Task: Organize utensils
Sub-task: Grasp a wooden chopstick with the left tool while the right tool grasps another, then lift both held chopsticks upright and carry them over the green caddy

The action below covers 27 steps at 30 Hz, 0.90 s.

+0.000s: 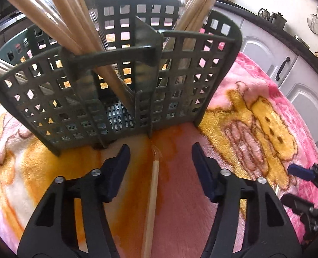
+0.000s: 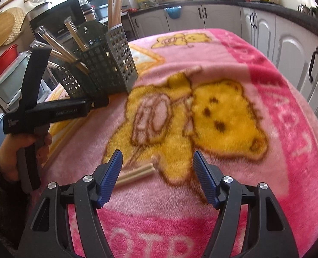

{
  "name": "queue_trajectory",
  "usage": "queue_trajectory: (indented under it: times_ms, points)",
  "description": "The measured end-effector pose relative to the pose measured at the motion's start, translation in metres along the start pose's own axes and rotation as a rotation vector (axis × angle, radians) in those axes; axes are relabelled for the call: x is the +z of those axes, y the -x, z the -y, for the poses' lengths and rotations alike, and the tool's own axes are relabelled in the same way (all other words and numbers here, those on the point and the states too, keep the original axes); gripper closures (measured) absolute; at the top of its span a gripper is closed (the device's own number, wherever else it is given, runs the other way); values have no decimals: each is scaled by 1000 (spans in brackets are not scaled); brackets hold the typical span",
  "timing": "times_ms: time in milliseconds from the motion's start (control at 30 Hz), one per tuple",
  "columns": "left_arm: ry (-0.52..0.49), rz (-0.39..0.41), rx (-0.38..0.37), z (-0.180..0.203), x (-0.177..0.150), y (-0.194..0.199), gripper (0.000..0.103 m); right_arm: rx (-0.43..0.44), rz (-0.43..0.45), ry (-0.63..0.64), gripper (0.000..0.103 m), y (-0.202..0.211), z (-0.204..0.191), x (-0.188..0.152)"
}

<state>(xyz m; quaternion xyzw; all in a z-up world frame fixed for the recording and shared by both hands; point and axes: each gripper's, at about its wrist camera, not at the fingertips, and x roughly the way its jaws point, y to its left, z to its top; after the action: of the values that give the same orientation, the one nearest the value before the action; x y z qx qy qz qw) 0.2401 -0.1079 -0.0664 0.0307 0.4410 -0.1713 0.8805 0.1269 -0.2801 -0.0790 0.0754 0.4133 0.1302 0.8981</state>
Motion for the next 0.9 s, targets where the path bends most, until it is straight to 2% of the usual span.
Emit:
queue_trajectory:
  times_ms: [67,133,300,400,433,500,667,900]
  points:
    - [5,-5,6,-2,1,-4,65,0,-5,-5,39,-3,0,-1]
    - [9,-8,12,-3,2,-6,69,3,-5,-10,43,-5,0,0]
    - [23,-6,19,-8,3,-8,78,-4,-27,2,61,-10,-2,2]
    - [26,-4,21,-10,3,-8,82,-18,-35,36,80,-12,-6,1]
    - [27,-4,22,-11,3,-8,83,-18,-33,43,90,-12,-7,1]
    - [31,-3,22,-14,2,-8,86,-20,-27,57,97,-11,-9,0]
    - [55,6,-4,-29,-1,-1,96,10,28,90,100,0,-19,3]
    - [86,47,-75,-45,-1,24,99,33,152,111,102,31,-30,23]
